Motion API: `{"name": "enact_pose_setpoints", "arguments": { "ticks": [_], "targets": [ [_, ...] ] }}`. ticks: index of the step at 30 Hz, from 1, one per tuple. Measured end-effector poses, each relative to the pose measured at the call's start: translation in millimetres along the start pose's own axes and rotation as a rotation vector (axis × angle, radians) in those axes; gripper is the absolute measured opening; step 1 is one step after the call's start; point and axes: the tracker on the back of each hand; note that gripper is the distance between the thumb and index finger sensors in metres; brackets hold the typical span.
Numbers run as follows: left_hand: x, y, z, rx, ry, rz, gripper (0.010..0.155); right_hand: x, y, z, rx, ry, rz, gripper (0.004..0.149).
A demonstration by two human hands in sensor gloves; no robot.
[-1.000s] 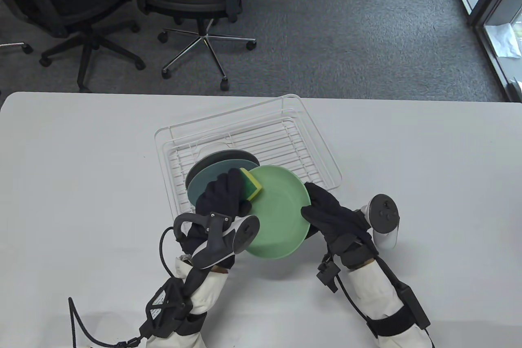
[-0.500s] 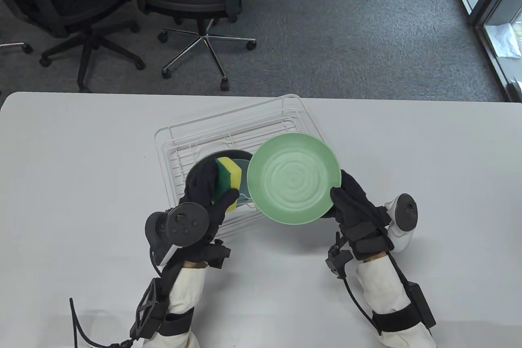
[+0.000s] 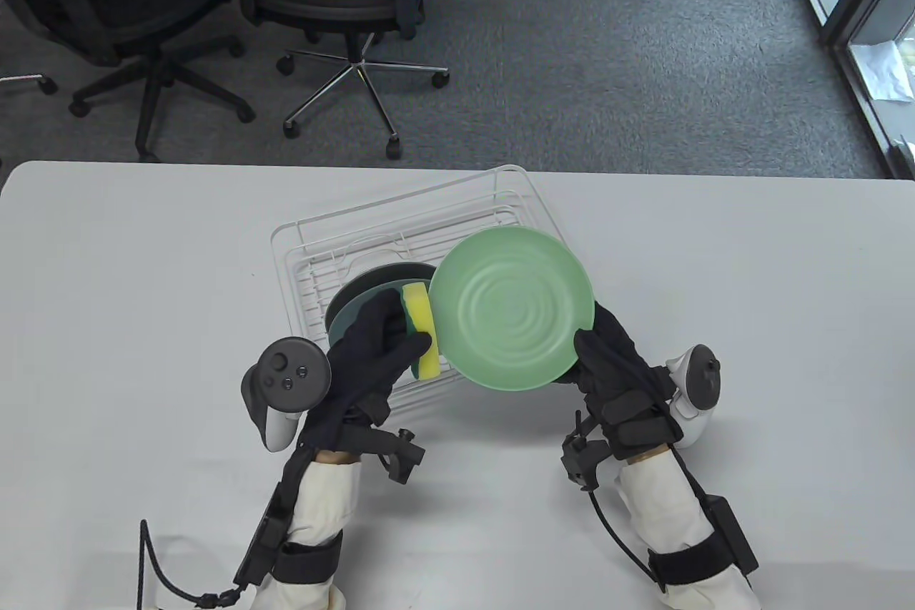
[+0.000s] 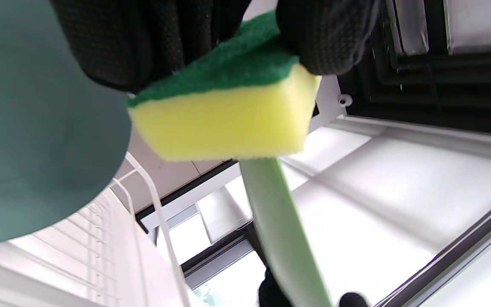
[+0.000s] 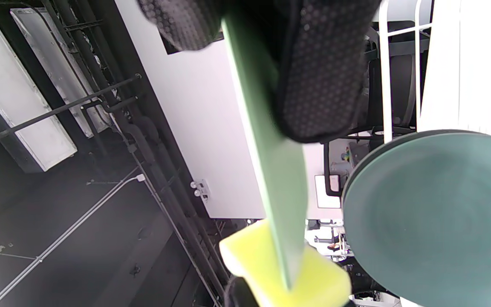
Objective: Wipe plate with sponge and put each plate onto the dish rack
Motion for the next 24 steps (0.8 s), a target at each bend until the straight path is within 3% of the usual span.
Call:
{"name": "enact_pose_setpoints", "arguments": {
  "ticks": [2,8,14,18,21,24],
  "targets": [
    [1,-1,0,0.019,0.002,0.023,0.077,0,0,-2,0.053,-0.013,-0.023,0.062],
    [4,-1,9,-0.008,0.041,0.084,0.077,2,-6,-2,0.445,-0.036,-0.071,0.056],
    [6,11,17,-0.019,0.077,0.081,0.077,3,-5,-9,0.623,-0.109,-0.102,0.053],
    [8,20,24,-0.007,0.11,0.071,0.076,3,-2,-19,0.607,-0.155,-0.121,0.049],
    [11,28,34,-0.003,0.155,0.052,0.076,4,1,-29,0.491,-0.197,-0.12,0.048],
    [12,40,42,0.035,0.197,-0.035,0.076,4,-3,-36,0.348,-0.221,-0.087,0.049]
  ]
}}
Point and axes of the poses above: the tracker on the back of each hand, its own z axis roughly to the thumb side, its own x axis roughly from the fingertips to the wrist, y = z × x, and after that the axes turned 5 degrees about -x, right-handed
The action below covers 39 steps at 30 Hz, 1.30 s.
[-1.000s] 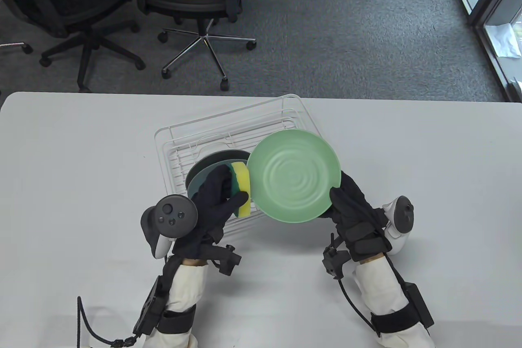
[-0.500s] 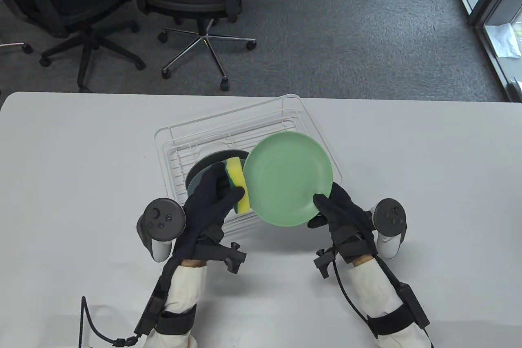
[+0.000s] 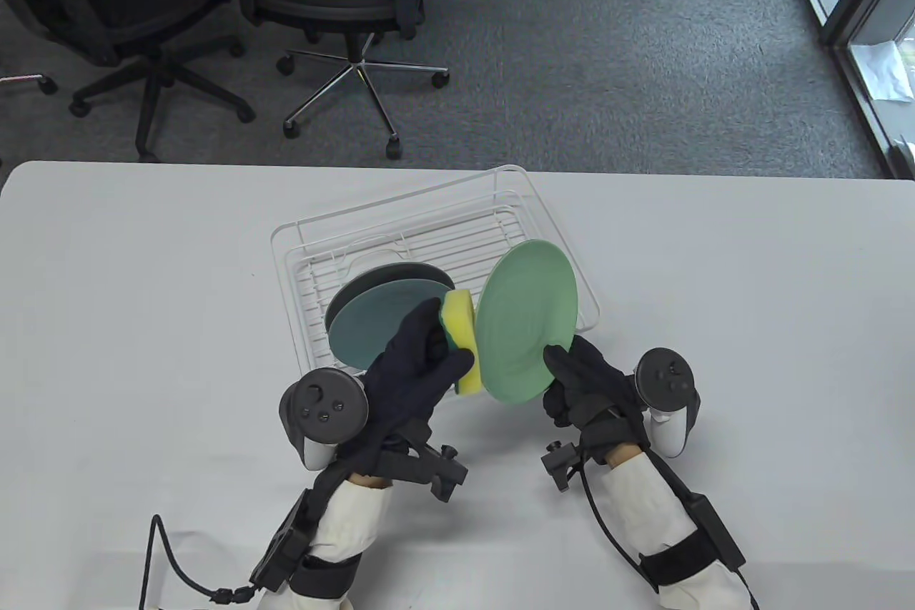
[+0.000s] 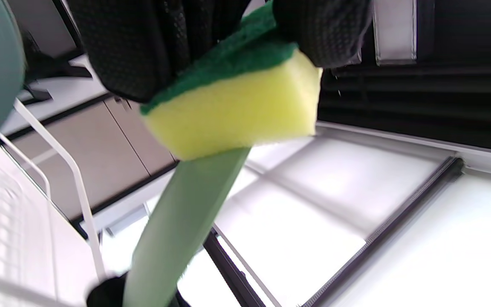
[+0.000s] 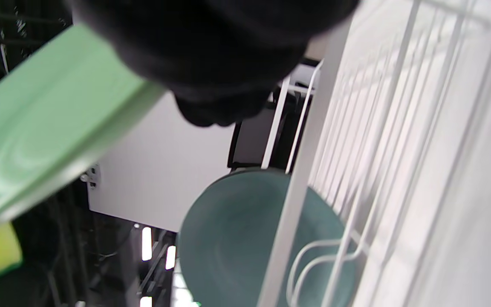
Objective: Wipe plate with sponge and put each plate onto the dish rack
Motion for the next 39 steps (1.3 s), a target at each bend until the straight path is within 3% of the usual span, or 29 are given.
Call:
{"name": "enact_pose_setpoints", "arguments": {
  "ticks": [4,12,19,26,39],
  "targets": [
    [-2,18,1,0.026,0.01,-0.095,0.076,1,-13,-1,-0.189,0.003,0.101,0.05],
    [-4,41,-2,-0.138,0.006,-0.199,0.074,2,-22,2,-0.323,0.016,0.221,0.051],
    [-3,41,-6,-0.121,-0.037,-0.164,0.073,-1,-27,7,-0.273,0.049,0.325,0.047],
    [-5,42,-31,-0.114,-0.139,-0.112,0.072,-2,-32,12,-0.106,0.084,0.391,0.049],
    [-5,32,-65,0.218,-0.267,-0.066,0.069,-4,-34,10,-0.015,0.043,0.462,0.05]
  ]
}}
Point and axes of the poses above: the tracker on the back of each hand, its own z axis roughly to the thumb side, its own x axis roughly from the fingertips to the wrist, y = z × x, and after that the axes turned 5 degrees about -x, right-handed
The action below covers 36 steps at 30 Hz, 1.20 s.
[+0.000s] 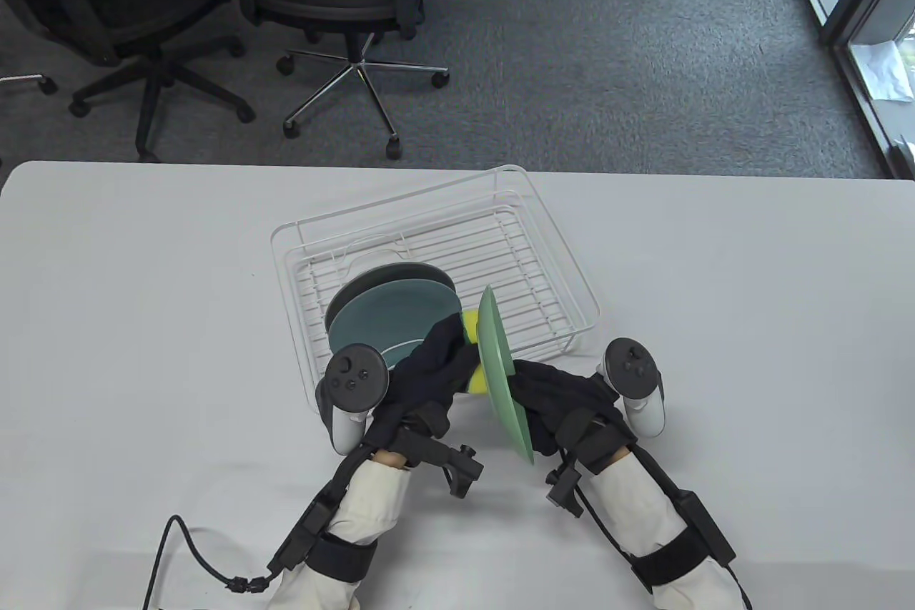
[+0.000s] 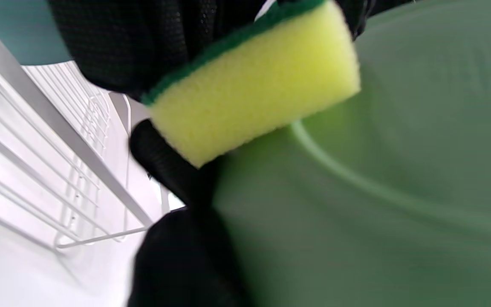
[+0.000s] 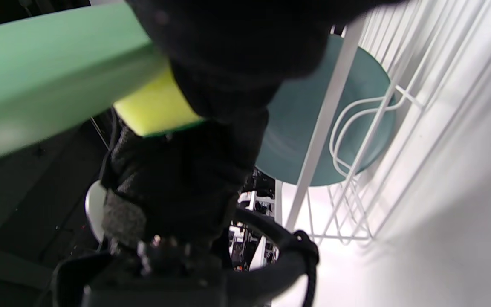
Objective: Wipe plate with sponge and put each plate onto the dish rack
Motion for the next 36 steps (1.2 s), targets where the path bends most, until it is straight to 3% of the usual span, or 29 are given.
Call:
{"name": "enact_pose_setpoints", "arguments": {
  "ticks": [9,22,29,36],
  "targets": [
    [2,-24,5,0.051,0.056,0.078,0.066,-1,-2,2,0.121,-0.016,0.019,0.047],
    [22,-51,48,0.032,0.269,0.217,0.067,3,18,-12,0.155,-0.111,-0.097,0.044],
    [33,-35,72,-0.015,0.369,0.152,0.07,7,24,-20,0.05,-0.147,-0.189,0.043],
    [31,-8,76,-0.054,0.376,0.007,0.073,8,21,-27,-0.21,-0.139,-0.173,0.044]
  ]
}}
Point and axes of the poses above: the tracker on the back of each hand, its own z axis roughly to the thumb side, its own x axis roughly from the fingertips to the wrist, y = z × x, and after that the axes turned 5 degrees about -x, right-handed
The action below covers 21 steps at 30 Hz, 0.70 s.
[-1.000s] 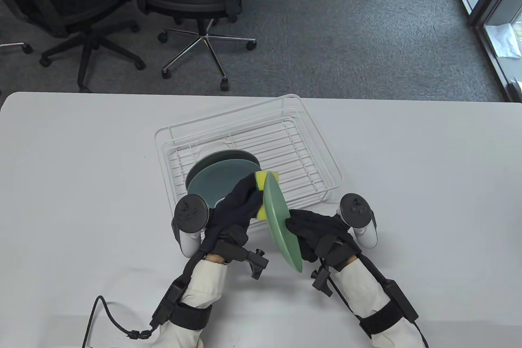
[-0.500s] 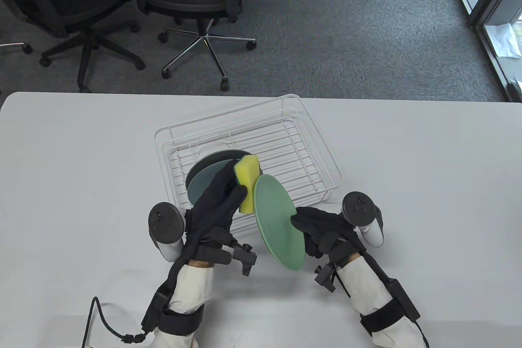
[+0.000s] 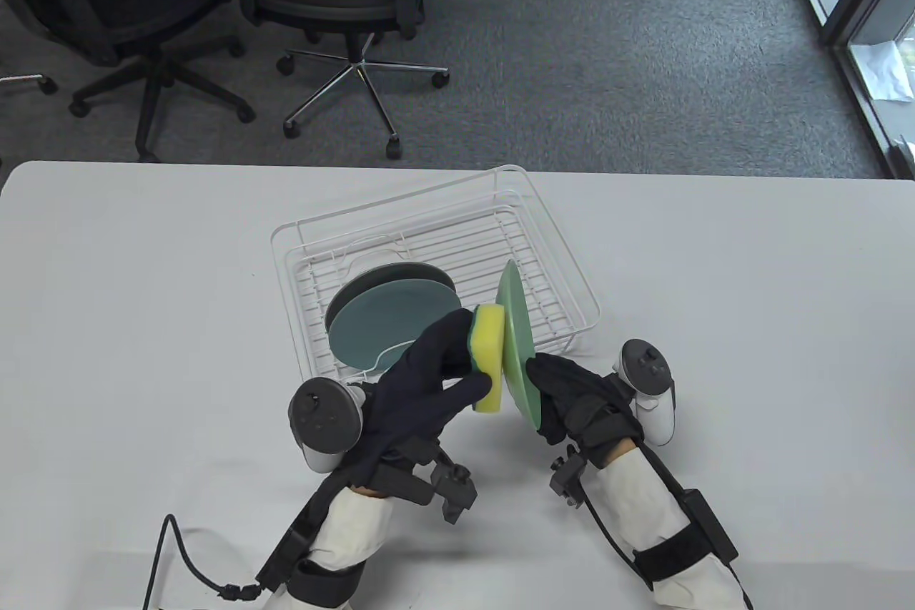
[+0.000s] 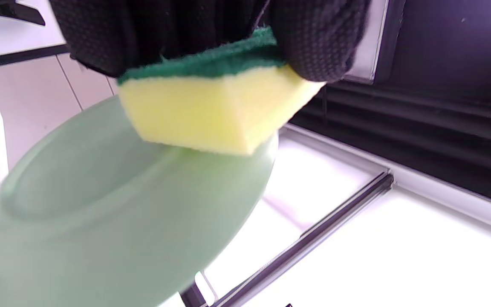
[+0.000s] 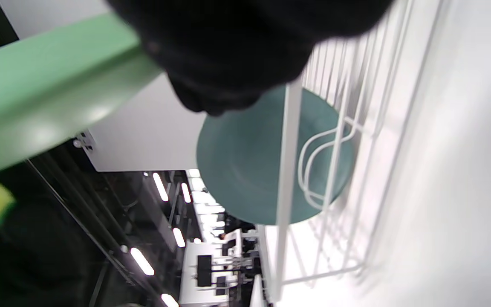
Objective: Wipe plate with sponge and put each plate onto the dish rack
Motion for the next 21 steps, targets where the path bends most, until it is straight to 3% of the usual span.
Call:
{"name": "enact_pose_setpoints", "arguments": {
  "ticks": [5,10,13,21],
  "targets": [
    [-3,21,-6,-0.101,-0.029,-0.103,0.075,0,-5,2,-0.127,0.03,0.059,0.044],
    [-3,33,-17,-0.227,-0.073,-0.09,0.075,0,-10,9,-0.137,0.071,0.114,0.044],
    [-3,30,-27,-0.23,-0.12,-0.049,0.075,0,-12,12,-0.113,0.093,0.137,0.043],
    [-3,6,-58,-0.033,-0.261,0.054,0.075,-3,-19,14,0.068,0.1,0.186,0.042]
  ]
}}
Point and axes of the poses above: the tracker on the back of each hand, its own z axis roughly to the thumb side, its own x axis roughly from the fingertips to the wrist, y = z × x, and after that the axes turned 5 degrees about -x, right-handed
